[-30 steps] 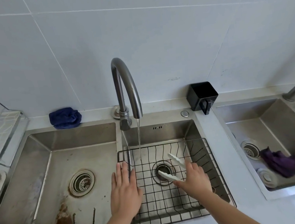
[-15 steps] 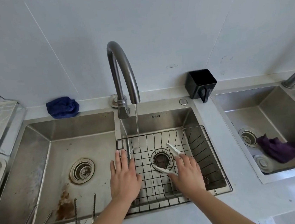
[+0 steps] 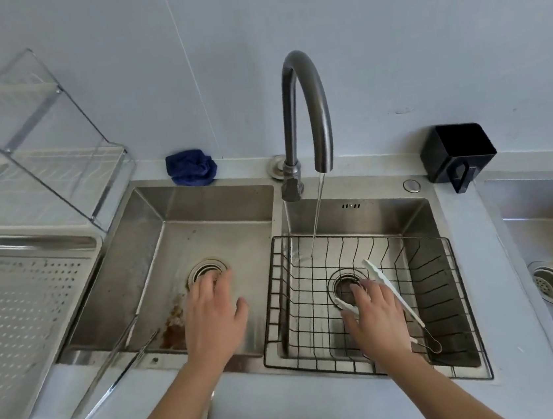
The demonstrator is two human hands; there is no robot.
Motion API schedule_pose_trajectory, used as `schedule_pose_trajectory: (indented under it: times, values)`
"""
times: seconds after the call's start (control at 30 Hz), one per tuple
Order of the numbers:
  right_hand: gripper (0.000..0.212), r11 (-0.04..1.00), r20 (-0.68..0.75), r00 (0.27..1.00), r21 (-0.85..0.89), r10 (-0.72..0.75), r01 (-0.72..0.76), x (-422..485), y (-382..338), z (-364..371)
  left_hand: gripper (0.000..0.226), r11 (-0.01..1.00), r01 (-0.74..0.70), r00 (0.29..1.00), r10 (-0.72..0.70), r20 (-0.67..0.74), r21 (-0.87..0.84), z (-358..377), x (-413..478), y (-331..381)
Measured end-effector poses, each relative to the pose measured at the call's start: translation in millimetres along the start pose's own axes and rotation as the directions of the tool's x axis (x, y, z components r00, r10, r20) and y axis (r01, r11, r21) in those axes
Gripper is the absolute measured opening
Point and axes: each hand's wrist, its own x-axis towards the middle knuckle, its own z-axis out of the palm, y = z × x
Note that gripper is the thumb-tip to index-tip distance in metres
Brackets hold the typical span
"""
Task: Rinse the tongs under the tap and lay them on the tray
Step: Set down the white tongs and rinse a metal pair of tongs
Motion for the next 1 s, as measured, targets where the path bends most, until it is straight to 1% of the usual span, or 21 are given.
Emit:
schedule_pose_trajectory:
  times: [0.1, 0.17, 0.23, 0.33, 0.4, 0.47, 0.57, 0.63, 0.77, 0.9, 0.97, 1.0]
  values:
    - [0.051, 0.998, 0.042, 0.998, 0.045, -0.047, 0.045, 1.2, -19.0, 6.6, 0.041, 0.994, 0.107, 0.994, -0.107, -0.035, 0.009, -7.2, -16.1, -18.5]
    - [0.051, 0.995, 0.065, 0.994, 0.046, -0.089, 0.086, 0.6, -25.0, 12.1, 0.04, 0.986, 0.168, 0.985, -0.167, -0.033, 0.008, -8.9, -29.9, -28.7]
    - [0.051, 0.993, 0.074, 0.991, 0.041, -0.109, 0.107, 1.5, -23.4, 15.8, 0.049, 0.973, 0.231, 0.973, -0.231, 0.001, 0.019, -8.5, -43.0, -36.9]
    - [0.051, 0.994, 0.077, 0.992, 0.046, -0.101, 0.098, 3.4, -18.3, 17.6, 0.075, 0.954, 0.288, 0.951, -0.296, 0.092, 0.083, -4.5, -55.1, -44.2]
    - [0.052, 0.993, 0.088, 0.99, 0.049, -0.107, 0.103, 3.4, -18.1, 17.5, 0.089, 0.945, 0.316, 0.938, -0.325, 0.122, 0.087, -1.8, -58.6, -44.4]
    - [0.052, 0.991, 0.092, 0.988, 0.054, -0.124, 0.119, 2.6, -18.9, 17.2, 0.097, 0.937, 0.342, 0.928, -0.348, 0.132, 0.065, 0.8, -60.5, -43.2]
    - [0.05, 0.989, 0.08, 0.987, 0.071, -0.138, 0.132, 2.2, -19.0, 16.6, 0.099, 0.928, 0.369, 0.918, -0.371, 0.138, 0.041, 4.4, -61.6, -43.5]
    - [0.051, 0.988, 0.086, 0.986, 0.067, -0.141, 0.135, 1.8, -18.5, 16.9, 0.097, 0.915, 0.404, 0.905, -0.397, 0.154, -0.012, 5.9, -62.5, -45.1]
    - [0.053, 0.988, 0.092, 0.986, 0.072, -0.141, 0.135, 1.7, -18.3, 17.4, 0.088, 0.863, 0.475, 0.877, -0.448, 0.173, -0.171, 4.8, -64.2, -46.5]
    - [0.055, 0.988, 0.098, 0.985, 0.085, -0.14, 0.132, 1.6, -18.3, 18.4, 0.079, 0.843, 0.47, 0.883, -0.448, 0.143, -0.262, -4.7, -62.6, -45.1]
    - [0.054, 0.986, 0.093, 0.985, 0.101, -0.144, 0.135, 1.8, -18.1, 19.3, 0.073, 0.803, 0.464, 0.885, -0.437, 0.16, -0.375, -13.0, -56.3, -42.4]
    - [0.053, 0.985, 0.093, 0.985, 0.112, -0.145, 0.134, 1.9, -17.9, 19.6, 0.07, 0.757, 0.465, 0.884, -0.427, 0.191, -0.459, -17.9, -51.5, -38.8]
